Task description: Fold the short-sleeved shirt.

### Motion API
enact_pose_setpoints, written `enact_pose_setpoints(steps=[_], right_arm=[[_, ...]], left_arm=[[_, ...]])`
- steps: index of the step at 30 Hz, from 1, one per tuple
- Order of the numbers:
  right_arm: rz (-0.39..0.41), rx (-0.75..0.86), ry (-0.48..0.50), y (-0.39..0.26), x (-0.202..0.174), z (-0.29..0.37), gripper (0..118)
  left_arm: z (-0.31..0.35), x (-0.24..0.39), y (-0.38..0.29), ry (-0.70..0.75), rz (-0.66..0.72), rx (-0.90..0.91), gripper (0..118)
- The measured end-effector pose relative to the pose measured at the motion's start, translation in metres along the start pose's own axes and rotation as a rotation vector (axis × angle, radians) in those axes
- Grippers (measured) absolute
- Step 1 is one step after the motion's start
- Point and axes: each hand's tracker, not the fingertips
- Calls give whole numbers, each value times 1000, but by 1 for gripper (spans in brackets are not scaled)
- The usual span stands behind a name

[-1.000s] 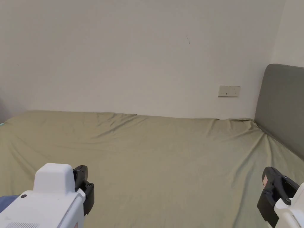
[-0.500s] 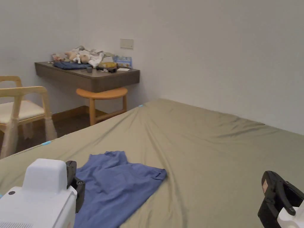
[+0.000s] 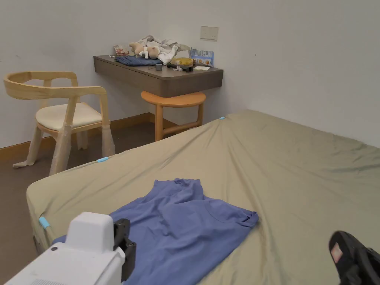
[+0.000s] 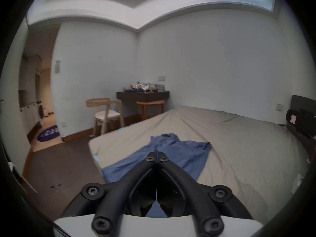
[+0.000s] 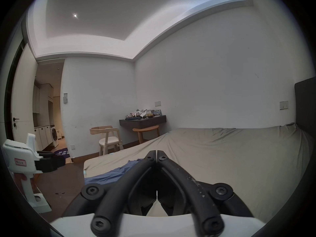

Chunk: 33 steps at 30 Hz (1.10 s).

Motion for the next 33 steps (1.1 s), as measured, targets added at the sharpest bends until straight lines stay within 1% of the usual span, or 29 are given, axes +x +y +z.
enact_pose_setpoints(steps=[3,7,8,13,16,18,19,20,21,22,23,25,26,28,30,32,33], right_arm=[[19,-33,-52,-4,13,-4,0],[16,-76,-101,-11,28,-15,0],[14,-87,-107,-13,30,-19,0],[18,-146,-102,-27,33,-41,0],[49,-209,-73,-38,31,-56,0],[83,-240,-56,-44,28,-61,0],[97,-251,-47,-47,26,-62,0],[108,-268,-38,-49,25,-63,0],[109,-277,-29,-50,24,-64,0],[105,-283,-17,-51,24,-64,0],[101,-289,-8,-52,23,-65,0],[100,-291,-3,-55,22,-67,0],[109,-295,4,-58,21,-67,0],[131,-315,9,-61,19,-68,0],[147,-332,13,-66,17,-68,0],[146,-349,16,-69,17,-65,0],[141,-358,17,-70,18,-64,0]], left_arm=[[-63,2,-9,-61,2,-91,0],[-139,12,-28,-33,-85,-186,0],[-156,12,-33,-54,-89,-203,0],[-225,7,-53,-92,-20,-312,0],[-262,2,-61,-143,-4,-388,0],[-280,0,-66,-139,3,-416,0],[-289,-2,-68,-141,13,-439,4],[-295,-2,-69,-136,19,-440,17],[-300,-2,-72,-134,24,-442,44],[-304,0,-76,-118,27,-454,96],[-301,-1,-79,-118,10,-426,118],[-306,0,-85,-135,20,-448,110],[-310,2,-91,-129,11,-491,112],[-316,11,-85,-119,-32,-517,118],[-321,19,-85,-84,-80,-551,118],[-321,21,-83,-75,-63,-535,118],[-318,22,-81,-76,-54,-520,114]])
